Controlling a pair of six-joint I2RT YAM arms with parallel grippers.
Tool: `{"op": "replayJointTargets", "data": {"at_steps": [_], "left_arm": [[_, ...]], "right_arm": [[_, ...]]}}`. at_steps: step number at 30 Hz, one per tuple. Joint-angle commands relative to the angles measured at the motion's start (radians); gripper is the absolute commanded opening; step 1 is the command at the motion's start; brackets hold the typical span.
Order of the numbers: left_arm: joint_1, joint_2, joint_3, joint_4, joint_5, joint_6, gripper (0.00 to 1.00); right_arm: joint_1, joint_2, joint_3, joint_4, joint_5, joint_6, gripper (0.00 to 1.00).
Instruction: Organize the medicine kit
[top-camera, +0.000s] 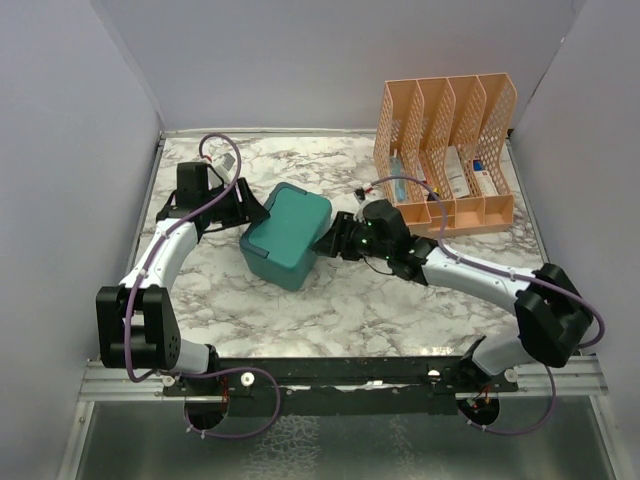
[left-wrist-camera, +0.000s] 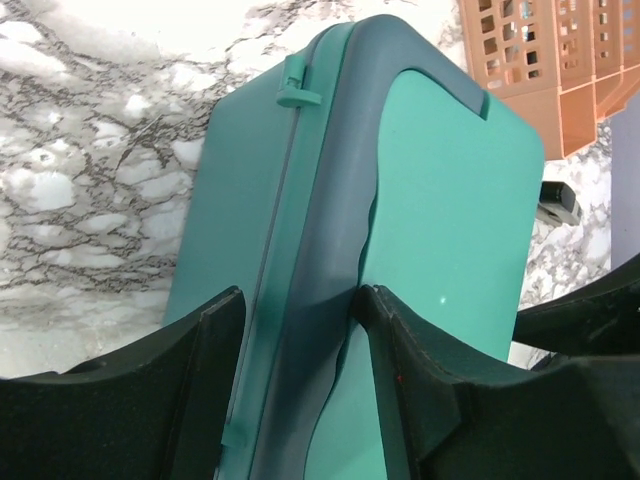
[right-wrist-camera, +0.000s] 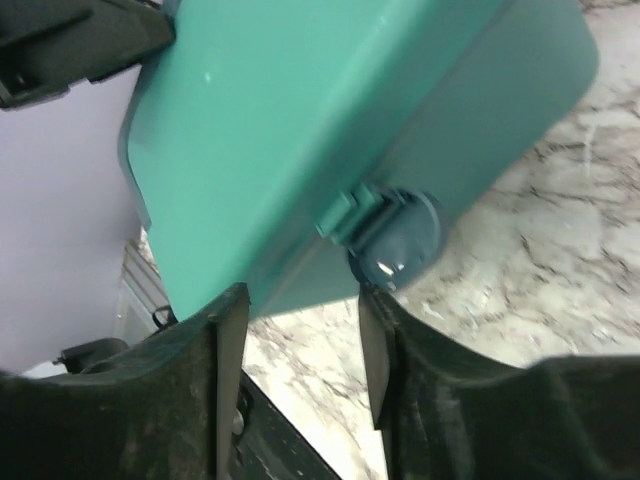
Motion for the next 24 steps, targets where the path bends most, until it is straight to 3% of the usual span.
{"op": "replayJointTargets", "data": {"at_steps": [1, 3, 7, 9, 20, 24], "left_arm": [[-0.013, -0.044, -0.028, -0.067, -0.030, 0.027, 0.58], [-0.012, -0.066, -0.036, -0.067, -0.033, 0.030, 0.62], [-0.011, -0.109, -0.069, -0.068, -0.032, 0.031, 0.65], [-0.012, -0.126, -0.088, -0.068, -0.028, 0.026, 0.65], [-0.011, -0.216, -0.233, -0.048, -0.039, 0.000, 0.64], [-0.011, -0.245, -0.260, -0.051, -0.060, 0.007, 0.64]], "right_arm": [[0.006, -0.134, -0.081, -0.039, 0.133, 0.064, 0.53], [0.007, -0.194, -0.141, -0.040, 0.175, 0.135, 0.57], [0.006, -0.252, -0.259, 0.022, 0.239, 0.264, 0.79], [0.006, -0.250, -0.292, 0.067, 0.247, 0.308, 0.83], [0.004, -0.119, -0.295, 0.384, 0.114, 0.378, 0.86], [0.004, -0.074, -0.256, 0.286, 0.193, 0.464, 0.87]]}}
